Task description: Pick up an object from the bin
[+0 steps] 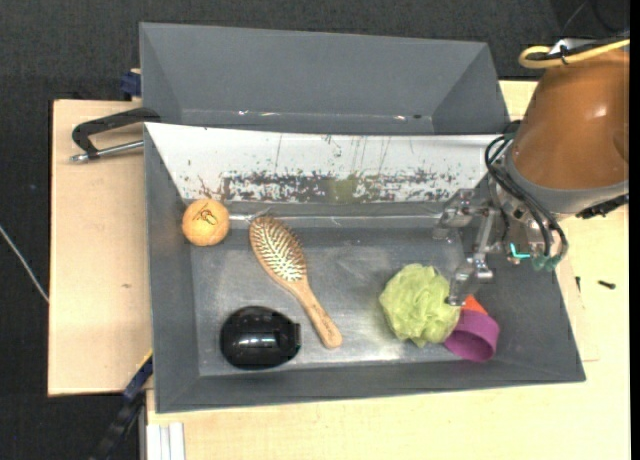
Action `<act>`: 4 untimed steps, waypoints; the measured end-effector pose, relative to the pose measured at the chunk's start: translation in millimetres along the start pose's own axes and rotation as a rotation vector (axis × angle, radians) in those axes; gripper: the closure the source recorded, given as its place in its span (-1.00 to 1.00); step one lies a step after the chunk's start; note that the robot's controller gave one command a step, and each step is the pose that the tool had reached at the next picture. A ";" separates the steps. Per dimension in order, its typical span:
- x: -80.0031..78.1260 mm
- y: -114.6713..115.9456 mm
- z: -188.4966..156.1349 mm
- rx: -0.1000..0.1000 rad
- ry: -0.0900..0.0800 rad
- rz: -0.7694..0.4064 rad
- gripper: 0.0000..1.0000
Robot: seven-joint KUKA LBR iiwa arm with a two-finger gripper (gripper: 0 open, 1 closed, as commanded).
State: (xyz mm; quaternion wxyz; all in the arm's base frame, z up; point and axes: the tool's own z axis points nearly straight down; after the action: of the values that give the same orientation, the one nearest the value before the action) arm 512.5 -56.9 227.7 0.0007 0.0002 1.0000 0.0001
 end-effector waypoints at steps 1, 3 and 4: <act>-4.1 -9.7 30.6 0.000 -0.006 -0.069 -1.00; 13.3 5.8 98.4 -0.001 0.000 -0.335 1.00; 13.2 5.8 98.4 -0.001 -0.001 -0.335 1.00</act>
Offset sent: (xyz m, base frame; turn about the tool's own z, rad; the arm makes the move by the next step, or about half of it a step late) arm 0.0435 0.0370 -0.1443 -0.1368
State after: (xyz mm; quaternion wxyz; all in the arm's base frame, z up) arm 499.4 -51.1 129.3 0.0011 -0.1666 0.9860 0.0003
